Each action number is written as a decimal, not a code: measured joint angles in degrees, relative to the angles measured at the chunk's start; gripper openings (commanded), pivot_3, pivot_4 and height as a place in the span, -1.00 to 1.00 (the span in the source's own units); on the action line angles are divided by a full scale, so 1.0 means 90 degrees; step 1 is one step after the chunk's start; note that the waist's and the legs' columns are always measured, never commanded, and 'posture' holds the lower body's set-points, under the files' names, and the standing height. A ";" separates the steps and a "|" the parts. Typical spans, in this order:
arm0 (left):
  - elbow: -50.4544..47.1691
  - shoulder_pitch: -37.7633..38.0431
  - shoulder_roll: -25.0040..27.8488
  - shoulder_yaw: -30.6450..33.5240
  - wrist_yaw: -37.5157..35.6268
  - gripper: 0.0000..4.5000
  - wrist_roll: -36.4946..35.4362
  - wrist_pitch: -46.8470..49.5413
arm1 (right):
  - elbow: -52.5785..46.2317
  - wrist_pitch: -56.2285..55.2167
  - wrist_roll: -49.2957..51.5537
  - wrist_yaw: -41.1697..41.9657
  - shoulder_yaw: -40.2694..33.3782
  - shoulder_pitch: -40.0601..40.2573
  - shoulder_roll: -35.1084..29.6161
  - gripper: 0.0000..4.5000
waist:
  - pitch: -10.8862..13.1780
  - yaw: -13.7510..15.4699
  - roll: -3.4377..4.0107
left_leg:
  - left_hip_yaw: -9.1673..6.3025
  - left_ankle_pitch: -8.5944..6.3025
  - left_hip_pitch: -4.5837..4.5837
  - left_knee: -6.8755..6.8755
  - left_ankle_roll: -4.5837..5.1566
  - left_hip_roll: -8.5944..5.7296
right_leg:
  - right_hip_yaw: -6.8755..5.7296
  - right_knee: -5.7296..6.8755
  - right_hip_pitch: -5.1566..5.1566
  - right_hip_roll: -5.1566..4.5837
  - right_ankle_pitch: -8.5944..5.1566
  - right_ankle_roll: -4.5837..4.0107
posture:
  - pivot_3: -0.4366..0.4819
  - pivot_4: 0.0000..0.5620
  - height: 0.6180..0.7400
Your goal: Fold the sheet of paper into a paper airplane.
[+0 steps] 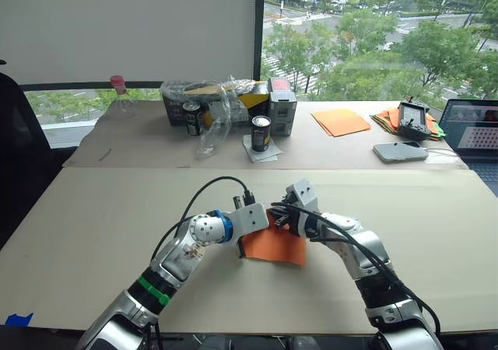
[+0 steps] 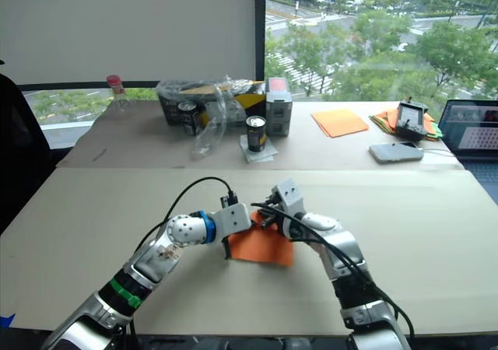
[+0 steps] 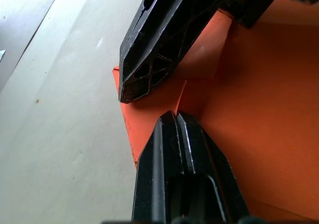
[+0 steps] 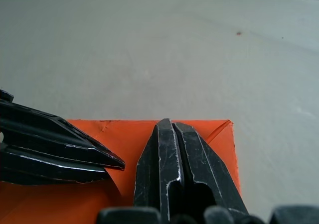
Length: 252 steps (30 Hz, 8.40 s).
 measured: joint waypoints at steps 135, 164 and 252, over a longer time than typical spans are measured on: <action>0.1387 -0.0085 -0.1178 0.1488 -0.0149 -0.99 -0.1890 0.0753 | -0.2809 0.1172 0.0339 0.0254 -0.0796 0.2084 -0.1311 -1.00 | 0.0000 0.0096 -0.0004 | -0.0001 0.0005 0.0012 -0.0011 -0.0007 -0.0001 | 0.0001 -0.0015 0.0017 -0.0004 0.0001 0.0000 | -0.05 -0.47 -0.14; 0.1017 0.0126 -0.1794 0.2034 0.0424 -0.99 -0.2841 0.1980 | -0.2411 0.1034 0.0343 -0.0014 -0.0692 0.1666 -0.1151 -1.00 | 0.0002 0.0067 -0.0005 | 0.0001 0.0005 0.0009 -0.0014 -0.0008 0.0002 | 0.0002 -0.0014 0.0011 -0.0002 0.0001 -0.0001 | -0.05 -0.47 -0.14; -0.0630 0.1199 -0.0009 0.1633 0.0351 -0.99 -0.2689 0.1687 | -0.0079 -0.0400 -0.0283 0.0286 0.0417 0.0134 0.0000 -1.00 | 0.0001 -0.0001 -0.0001 | -0.0001 0.0012 0.0035 -0.0028 -0.0019 0.0003 | 0.0005 0.0001 0.0016 0.0001 0.0002 -0.0006 | -0.05 -0.47 -0.14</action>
